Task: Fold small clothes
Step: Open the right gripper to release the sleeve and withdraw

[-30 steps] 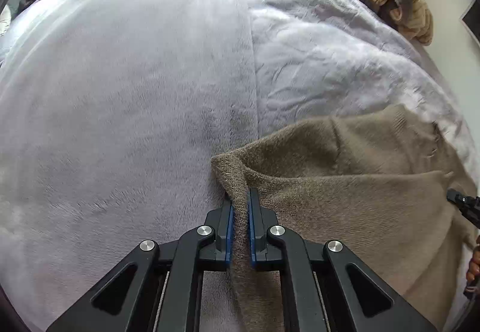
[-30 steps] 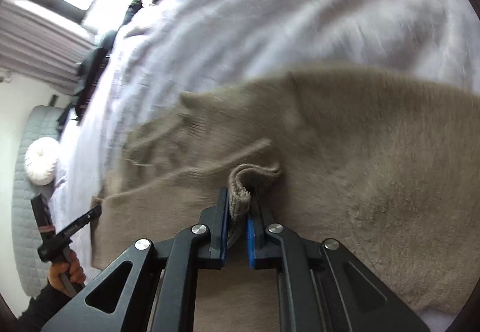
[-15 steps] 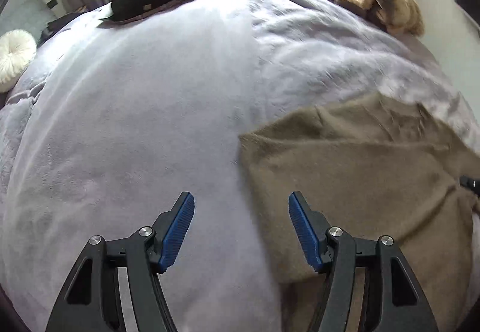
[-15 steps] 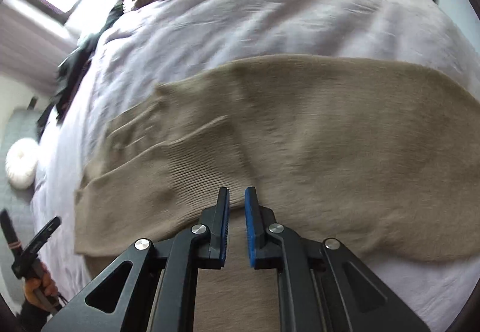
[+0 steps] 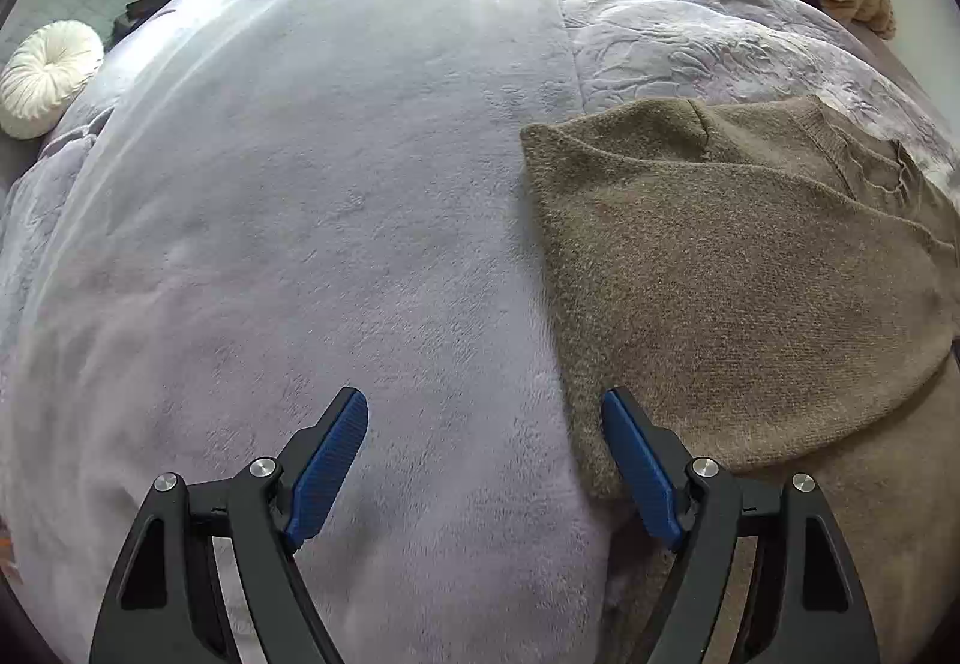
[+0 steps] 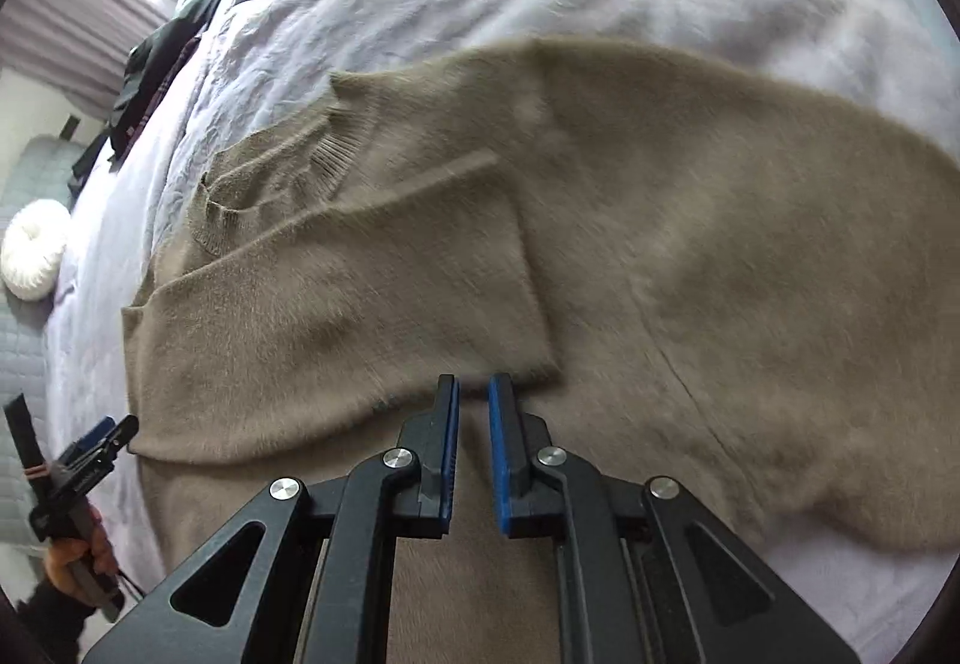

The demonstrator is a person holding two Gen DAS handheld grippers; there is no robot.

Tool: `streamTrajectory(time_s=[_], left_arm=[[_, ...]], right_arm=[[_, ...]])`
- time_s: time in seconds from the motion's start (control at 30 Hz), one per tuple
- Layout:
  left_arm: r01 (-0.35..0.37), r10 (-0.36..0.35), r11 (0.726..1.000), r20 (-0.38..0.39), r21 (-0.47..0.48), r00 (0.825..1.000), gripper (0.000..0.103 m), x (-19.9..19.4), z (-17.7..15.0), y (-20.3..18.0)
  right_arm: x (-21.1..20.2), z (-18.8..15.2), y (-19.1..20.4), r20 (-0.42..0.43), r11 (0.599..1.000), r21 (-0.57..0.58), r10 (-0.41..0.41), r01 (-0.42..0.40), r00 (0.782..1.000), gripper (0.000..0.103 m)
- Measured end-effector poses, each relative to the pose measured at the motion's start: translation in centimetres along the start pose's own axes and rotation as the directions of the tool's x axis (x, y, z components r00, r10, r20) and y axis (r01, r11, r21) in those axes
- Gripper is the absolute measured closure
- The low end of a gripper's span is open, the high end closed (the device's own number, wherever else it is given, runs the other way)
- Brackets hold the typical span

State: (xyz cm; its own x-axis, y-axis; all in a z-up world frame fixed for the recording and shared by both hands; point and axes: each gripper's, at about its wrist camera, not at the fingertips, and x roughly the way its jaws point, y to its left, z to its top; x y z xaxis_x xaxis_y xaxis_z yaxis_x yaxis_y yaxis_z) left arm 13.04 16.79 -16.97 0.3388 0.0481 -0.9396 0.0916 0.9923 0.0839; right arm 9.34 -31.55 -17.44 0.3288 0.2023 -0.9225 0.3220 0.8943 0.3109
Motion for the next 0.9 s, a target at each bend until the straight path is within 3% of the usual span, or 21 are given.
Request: streamTrajectory(time_s=[0.17, 0.3, 0.53, 0.77, 0.9], left_arm=[[0.012, -0.013, 0.999, -0.029, -0.042, 0.999, 0.021, -1.5, 0.4, -1.0], [0.065, -0.065, 0.998, -0.045, -0.009, 0.997, 0.021, -3.6, -0.6, -5.3], [0.17, -0.163, 0.982, -0.089, 0.084, 0.983, 0.021, -5.4, -1.7, -14.4], [0.256, -0.234, 0.955, -0.151, 0.148, 0.961, 0.021, -6.1, -3.7, -22.8], [0.283, -0.254, 0.943, -0.171, 0.177, 0.952, 0.021, -6.6, -4.4, -26.4]], right_arm=[[-1.8, -2.1, -3.2, -0.013, 0.987, 0.133, 0.087, -0.084, 0.996, 0.087], [-3.0, -4.0, -4.6, -0.017, 0.976, 0.189, 0.115, -0.11, 0.993, 0.063], [-4.9, -6.5, -7.5, 0.001, 0.942, 0.299, 0.157, -0.15, 0.988, 0.062], [-7.6, -8.1, -11.8, 0.071, 0.898, 0.401, 0.167, -0.182, 0.983, 0.061], [-10.2, -9.3, -16.5, 0.154, 0.84, 0.502, 0.148, -0.206, 0.977, 0.058]])
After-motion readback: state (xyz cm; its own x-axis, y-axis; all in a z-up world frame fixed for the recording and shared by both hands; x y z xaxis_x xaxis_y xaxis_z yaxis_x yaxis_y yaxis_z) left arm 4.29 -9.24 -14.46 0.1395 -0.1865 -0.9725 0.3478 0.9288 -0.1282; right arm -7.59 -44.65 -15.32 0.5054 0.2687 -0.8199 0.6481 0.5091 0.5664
